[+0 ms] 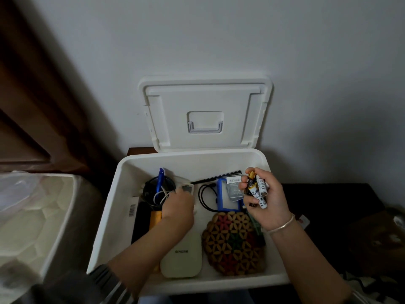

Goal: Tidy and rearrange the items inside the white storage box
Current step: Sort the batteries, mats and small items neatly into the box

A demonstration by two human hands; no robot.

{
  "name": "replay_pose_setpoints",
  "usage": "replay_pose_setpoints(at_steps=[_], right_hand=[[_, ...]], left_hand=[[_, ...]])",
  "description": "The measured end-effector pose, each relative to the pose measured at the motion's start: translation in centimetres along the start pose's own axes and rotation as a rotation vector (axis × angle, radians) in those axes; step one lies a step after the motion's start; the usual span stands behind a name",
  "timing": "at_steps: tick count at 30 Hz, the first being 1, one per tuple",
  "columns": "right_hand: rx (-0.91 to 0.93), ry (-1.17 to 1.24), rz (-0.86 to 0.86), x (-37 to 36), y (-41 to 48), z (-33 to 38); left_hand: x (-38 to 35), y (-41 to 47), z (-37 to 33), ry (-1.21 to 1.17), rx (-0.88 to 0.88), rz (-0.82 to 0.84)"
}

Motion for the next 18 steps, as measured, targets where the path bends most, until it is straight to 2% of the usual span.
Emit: replay_pose_setpoints(at_steps=[5, 10, 13, 18], right_hand=[[-0.083, -0.028, -0.049, -0.6, -0.8, -1.0], [-0.111, -0.047, -0.061, -0.5, -0.7, -2.0], [-0.112, -0.066, -0.068, -0.4, -0.3, -2.2], [-0.105, -0.044, -0.095, -0.2, 0.1, -1.6]], left_hand=[[1.9, -5.4, 4.1, -0.231, 0.076, -0.082], [0.4, -8.0, 7.9, -0.370, 0.209, 0.055], [-0.9, -7.6, 7.6, -0.400, 0.242, 0.105], [-1.9, -5.1, 5.2, -0.408, 0.240, 0.075]])
Point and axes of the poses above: each hand's wrist, its own y-axis towards the middle knuckle, its own x-axis out of the back of the hand, z = x × y, the point moved 1 cm from there along y, towards the middle knuckle, and after that the axes turned 9 degrees about -z, right-handed, at the moved point
